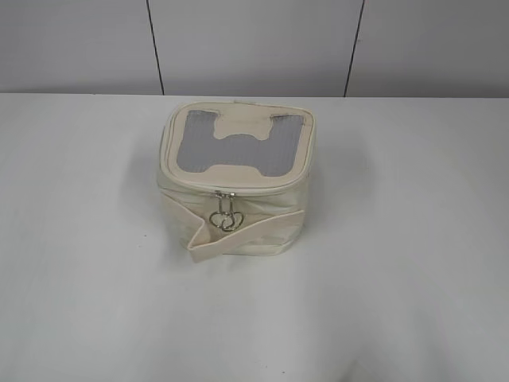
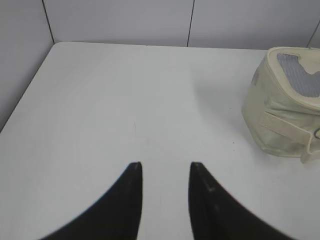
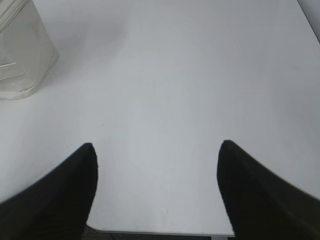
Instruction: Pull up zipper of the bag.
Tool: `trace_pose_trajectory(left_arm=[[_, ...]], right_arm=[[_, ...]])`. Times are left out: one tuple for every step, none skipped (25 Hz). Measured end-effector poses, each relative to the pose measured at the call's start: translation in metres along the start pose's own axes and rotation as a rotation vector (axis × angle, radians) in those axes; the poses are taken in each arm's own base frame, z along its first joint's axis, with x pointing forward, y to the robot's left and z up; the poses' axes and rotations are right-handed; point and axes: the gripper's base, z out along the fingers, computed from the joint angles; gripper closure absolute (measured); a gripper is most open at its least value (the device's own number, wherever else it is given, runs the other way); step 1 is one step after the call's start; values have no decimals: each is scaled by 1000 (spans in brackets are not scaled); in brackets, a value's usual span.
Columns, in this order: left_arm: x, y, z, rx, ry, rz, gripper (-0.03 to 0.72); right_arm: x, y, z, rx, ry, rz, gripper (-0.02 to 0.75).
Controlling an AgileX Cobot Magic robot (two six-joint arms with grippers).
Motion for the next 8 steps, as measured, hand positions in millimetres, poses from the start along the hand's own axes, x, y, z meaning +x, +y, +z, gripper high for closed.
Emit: trace_pose_trajectory(left_arm=[[0,0,0,0,0,0,440],[0,0,0,0,0,1,440],[0,0,0,0,0,1,440],[0,0,0,0,0,1,440],[0,0,0,0,0,1,440],[0,0,0,0,0,1,440],[0,0,0,0,0,1,440],[0,0,0,0,0,1,440]], right_arm=[[0,0,0,0,0,0,158],[0,0,0,0,0,0,158],[0,0,0,0,0,0,158],[0,0,0,0,0,0,158],[0,0,0,0,0,0,158],[0,0,0,0,0,0,158],[0,0,0,0,0,0,158],[0,0,0,0,0,0,158]])
